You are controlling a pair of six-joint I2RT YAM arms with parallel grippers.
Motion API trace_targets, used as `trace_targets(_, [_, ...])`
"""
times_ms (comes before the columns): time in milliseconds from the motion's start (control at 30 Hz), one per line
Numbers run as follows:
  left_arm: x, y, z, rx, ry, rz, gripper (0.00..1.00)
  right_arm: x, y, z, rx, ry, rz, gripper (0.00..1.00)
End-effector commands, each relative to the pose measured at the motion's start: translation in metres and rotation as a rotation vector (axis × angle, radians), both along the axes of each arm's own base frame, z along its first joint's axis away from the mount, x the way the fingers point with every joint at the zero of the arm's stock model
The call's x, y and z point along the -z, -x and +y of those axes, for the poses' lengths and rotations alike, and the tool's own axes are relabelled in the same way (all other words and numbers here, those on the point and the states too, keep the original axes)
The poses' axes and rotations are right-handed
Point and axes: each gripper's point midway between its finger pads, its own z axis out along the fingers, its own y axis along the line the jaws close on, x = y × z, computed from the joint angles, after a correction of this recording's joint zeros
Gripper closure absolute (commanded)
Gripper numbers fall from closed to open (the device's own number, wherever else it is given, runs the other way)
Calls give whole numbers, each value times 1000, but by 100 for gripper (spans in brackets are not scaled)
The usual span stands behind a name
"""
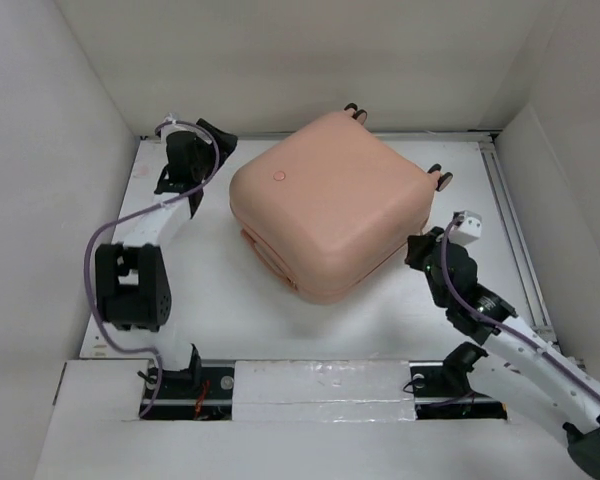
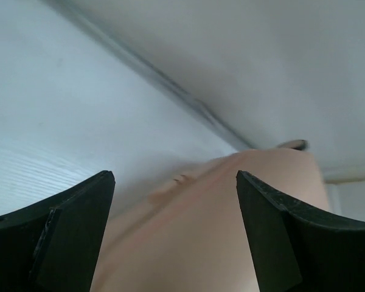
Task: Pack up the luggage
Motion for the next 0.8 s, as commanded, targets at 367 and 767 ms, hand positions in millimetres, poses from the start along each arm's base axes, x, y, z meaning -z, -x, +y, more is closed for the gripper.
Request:
trace_targets(367, [97, -5, -32, 251, 0, 183, 26, 37, -94, 31, -221, -13, 80, 97])
trace_targets(767, [154, 125, -11, 164, 2, 211, 30, -39, -200, 105, -452, 23, -46, 95])
